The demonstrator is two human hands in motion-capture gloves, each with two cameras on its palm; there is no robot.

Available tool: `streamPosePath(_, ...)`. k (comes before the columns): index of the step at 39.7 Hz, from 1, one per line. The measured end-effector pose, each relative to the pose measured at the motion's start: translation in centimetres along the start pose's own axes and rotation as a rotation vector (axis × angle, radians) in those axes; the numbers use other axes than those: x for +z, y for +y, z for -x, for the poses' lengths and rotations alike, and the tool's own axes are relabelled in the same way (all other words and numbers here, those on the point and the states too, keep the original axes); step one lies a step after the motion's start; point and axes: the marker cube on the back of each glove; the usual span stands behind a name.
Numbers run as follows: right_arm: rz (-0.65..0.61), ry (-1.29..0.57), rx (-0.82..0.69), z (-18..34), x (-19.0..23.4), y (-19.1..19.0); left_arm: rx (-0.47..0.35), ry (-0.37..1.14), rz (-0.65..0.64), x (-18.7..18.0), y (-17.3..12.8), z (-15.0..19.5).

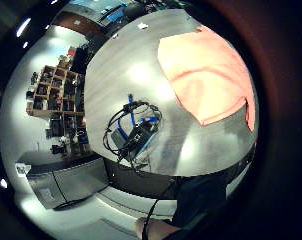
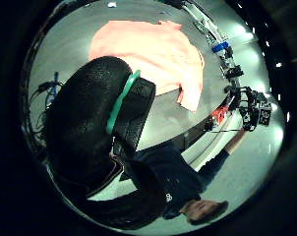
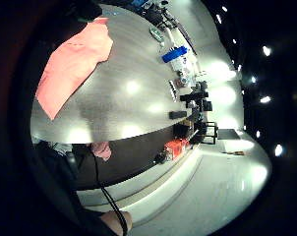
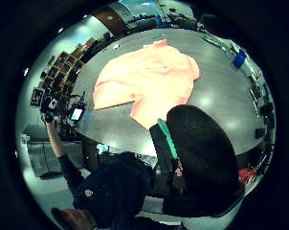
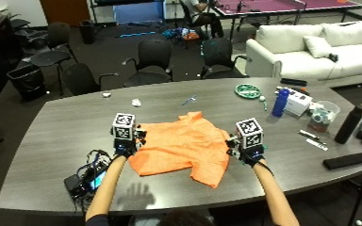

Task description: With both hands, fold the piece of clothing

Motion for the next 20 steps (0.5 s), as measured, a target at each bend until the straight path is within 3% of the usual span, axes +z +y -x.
streamPosePath(20,0.021,-0.076,-0.07,1.6,-1.4,-0.2,0.064,0.099,0.095,0.3,1.7,0.4)
